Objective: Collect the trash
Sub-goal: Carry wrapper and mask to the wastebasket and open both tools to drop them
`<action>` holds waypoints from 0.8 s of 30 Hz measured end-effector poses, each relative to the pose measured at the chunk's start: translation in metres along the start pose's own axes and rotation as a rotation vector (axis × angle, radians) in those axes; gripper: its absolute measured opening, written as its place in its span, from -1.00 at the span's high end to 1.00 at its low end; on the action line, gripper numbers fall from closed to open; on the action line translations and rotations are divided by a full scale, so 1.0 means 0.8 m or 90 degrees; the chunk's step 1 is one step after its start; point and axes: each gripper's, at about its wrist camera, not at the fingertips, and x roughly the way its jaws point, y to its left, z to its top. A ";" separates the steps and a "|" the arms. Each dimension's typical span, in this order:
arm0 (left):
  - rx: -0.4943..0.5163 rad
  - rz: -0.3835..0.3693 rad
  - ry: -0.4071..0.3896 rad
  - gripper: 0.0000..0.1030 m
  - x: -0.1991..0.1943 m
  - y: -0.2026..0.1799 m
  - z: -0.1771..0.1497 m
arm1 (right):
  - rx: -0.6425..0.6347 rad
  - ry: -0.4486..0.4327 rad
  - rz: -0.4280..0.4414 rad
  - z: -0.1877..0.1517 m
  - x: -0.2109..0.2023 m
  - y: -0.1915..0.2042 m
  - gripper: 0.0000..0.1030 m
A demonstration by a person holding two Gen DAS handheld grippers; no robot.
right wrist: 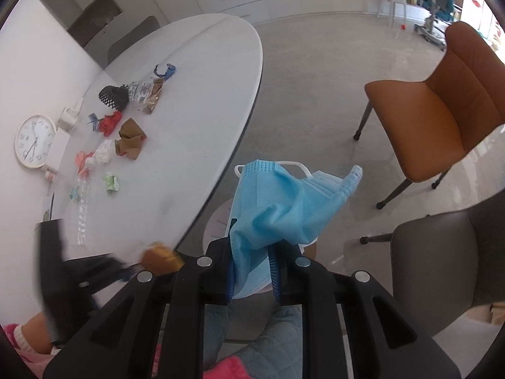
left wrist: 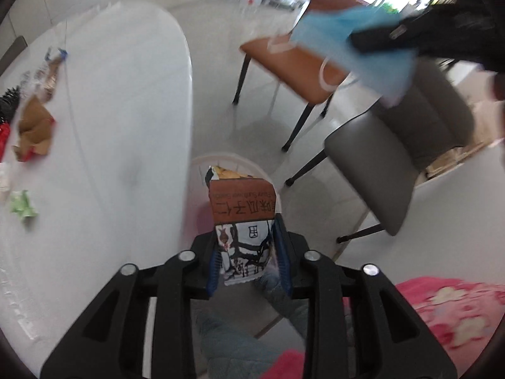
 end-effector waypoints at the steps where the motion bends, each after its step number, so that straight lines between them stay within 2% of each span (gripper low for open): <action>1: 0.001 0.008 0.003 0.13 0.006 -0.005 0.003 | -0.012 0.009 0.013 0.002 0.004 -0.005 0.62; 2: -0.001 0.021 0.002 -0.04 0.010 -0.010 0.007 | -0.021 0.016 0.021 0.002 0.007 -0.007 0.62; 5: -0.019 0.040 -0.010 -0.27 0.004 -0.019 0.017 | -0.050 0.034 0.053 0.006 0.017 -0.012 0.62; 11: -0.101 0.049 -0.023 -0.41 -0.031 -0.006 0.024 | -0.090 0.064 0.106 0.010 0.049 -0.007 0.61; 14: -0.158 0.063 -0.054 -0.54 -0.072 0.006 0.022 | -0.133 0.098 0.113 0.003 0.077 0.005 0.61; 18: -0.251 0.108 -0.115 -0.76 -0.142 0.029 0.007 | -0.186 0.160 0.128 -0.016 0.125 0.023 0.61; 21: -0.328 0.155 -0.148 -0.78 -0.189 0.060 -0.017 | -0.221 0.199 0.123 -0.030 0.157 0.038 0.36; 23: -0.373 0.194 -0.161 -0.79 -0.213 0.084 -0.035 | -0.224 0.206 0.116 -0.033 0.169 0.043 -0.10; 24: -0.387 0.211 -0.163 -0.79 -0.222 0.094 -0.043 | -0.222 0.205 0.114 -0.034 0.171 0.044 -0.19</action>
